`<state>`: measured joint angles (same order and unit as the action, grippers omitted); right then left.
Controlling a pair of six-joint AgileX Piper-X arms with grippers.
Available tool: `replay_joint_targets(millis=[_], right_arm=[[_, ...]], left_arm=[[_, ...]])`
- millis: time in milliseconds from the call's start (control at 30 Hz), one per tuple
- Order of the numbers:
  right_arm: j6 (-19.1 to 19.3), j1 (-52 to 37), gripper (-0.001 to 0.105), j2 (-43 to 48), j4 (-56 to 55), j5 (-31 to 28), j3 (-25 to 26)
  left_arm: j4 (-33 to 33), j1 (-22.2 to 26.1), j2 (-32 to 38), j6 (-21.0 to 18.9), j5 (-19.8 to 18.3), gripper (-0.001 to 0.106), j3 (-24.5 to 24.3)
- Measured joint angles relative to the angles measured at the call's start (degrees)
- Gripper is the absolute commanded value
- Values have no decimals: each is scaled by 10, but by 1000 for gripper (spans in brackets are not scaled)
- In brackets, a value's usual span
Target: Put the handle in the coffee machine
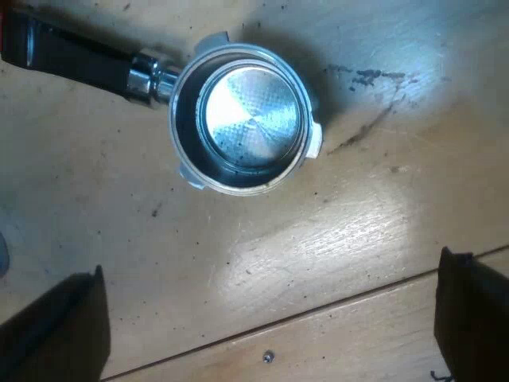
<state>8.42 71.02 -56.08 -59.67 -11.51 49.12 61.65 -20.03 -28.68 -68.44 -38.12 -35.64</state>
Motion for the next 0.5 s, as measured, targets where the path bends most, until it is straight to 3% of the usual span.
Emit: replay_joint_targets(millis=[267,500], right_arm=[[62,-120,84,-59,53,53,6],[99,-160,84,-111,70,115,6]], left_arm=[[0,0,-50,3,0,83,0],[-10,0,-63,3,0,83,0]])
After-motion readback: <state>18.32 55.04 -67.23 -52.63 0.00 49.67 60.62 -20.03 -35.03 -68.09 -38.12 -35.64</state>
